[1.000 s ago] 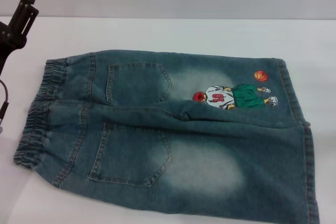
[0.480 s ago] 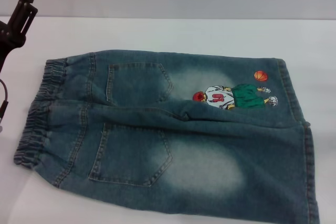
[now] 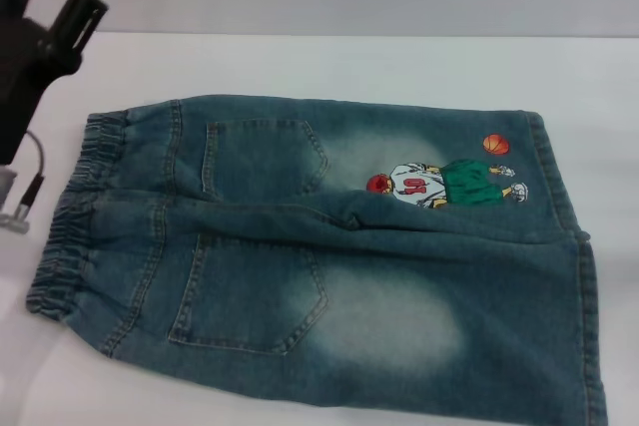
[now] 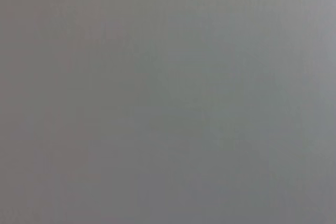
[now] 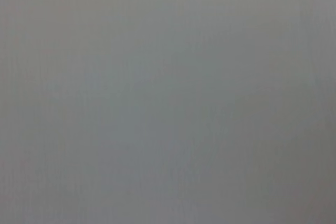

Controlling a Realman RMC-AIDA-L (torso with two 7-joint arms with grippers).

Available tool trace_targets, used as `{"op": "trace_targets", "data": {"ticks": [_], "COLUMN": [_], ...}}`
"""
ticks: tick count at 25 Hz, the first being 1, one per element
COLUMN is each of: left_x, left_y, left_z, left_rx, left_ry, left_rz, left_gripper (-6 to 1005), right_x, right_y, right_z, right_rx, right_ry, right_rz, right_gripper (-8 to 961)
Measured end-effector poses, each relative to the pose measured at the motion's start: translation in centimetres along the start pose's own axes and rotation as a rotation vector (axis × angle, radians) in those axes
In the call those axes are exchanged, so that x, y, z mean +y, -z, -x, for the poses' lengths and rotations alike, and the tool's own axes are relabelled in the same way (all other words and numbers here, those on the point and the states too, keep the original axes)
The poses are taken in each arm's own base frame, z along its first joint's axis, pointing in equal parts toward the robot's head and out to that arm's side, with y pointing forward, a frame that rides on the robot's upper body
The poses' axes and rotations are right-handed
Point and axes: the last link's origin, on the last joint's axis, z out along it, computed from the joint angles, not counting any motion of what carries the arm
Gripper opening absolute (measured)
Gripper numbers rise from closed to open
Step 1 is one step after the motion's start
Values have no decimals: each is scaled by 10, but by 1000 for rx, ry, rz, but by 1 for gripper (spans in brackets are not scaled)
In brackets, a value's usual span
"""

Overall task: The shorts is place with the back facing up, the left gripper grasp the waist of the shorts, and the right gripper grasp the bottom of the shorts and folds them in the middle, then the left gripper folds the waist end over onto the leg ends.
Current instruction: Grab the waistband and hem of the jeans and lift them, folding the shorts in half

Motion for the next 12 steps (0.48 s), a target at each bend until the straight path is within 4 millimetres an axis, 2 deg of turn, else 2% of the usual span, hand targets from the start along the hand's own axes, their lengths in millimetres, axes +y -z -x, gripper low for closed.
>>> {"op": "trace_targets", "data": {"ticks": [6, 7, 12], "left_x": [4, 5, 8], "left_y": [-16, -30, -55], "left_z": [2, 3, 12], "left_rx": [-25, -41, -104], "left_ry": [45, 68, 100], "left_rz": [46, 62, 69], "left_gripper": [824, 824, 822], "right_x": [-1, -1, -2], "right_y": [1, 1, 1], "right_z": [-1, -1, -1], "right_rx": [3, 4, 5], "right_ry": [1, 1, 2], "right_rz": [-3, -3, -3], "right_gripper": [728, 728, 728]}}
